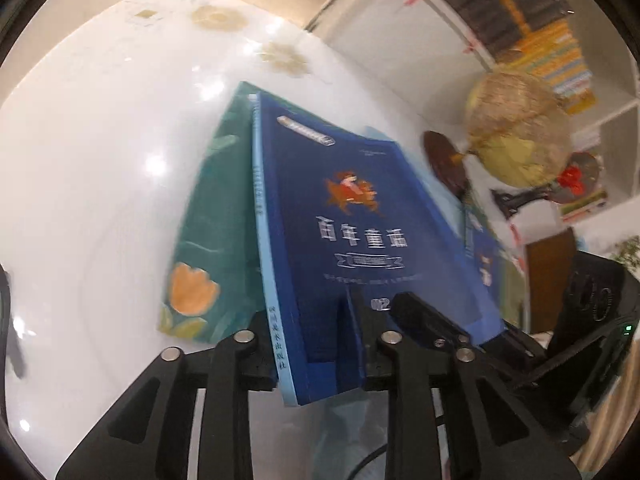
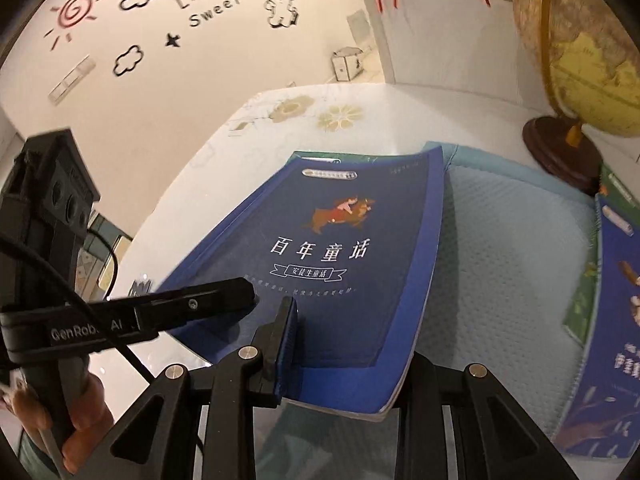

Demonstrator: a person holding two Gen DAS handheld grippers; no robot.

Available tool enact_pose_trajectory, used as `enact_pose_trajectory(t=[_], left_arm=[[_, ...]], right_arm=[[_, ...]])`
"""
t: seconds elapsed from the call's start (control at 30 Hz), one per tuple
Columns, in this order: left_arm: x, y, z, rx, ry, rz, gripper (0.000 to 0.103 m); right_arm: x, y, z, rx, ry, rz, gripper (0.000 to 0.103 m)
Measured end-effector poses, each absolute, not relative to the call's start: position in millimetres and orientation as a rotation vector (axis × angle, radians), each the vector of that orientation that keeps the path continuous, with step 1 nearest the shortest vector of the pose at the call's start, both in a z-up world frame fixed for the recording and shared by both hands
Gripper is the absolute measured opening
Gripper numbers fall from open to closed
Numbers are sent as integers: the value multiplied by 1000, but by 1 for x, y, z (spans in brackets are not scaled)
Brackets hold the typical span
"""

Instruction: Organize books

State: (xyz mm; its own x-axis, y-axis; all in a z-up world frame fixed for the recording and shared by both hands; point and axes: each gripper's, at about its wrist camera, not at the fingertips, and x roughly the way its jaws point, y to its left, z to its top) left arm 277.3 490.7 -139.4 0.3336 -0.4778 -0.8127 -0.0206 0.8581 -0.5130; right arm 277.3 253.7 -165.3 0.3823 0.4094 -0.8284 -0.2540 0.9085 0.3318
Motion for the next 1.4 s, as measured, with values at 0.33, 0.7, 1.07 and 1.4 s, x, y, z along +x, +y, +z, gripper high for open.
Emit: enact_pose_trajectory(t=[0.33, 0.7, 1.07, 1.4], left_arm=[[284, 515, -166, -423, 1265, -157, 24], [266, 528, -155, -365, 1238, -82, 24], [245, 433, -116, -193, 1184, -273, 27], [219, 318, -87, -70, 1149, -375, 62]], right_arm=[[293, 271, -196, 155, 1203, 411, 29], [267, 289, -197, 88, 1254, 516, 54], [188, 201, -187, 140, 1298, 370, 56], [134, 60, -154, 319, 1234, 136, 56]])
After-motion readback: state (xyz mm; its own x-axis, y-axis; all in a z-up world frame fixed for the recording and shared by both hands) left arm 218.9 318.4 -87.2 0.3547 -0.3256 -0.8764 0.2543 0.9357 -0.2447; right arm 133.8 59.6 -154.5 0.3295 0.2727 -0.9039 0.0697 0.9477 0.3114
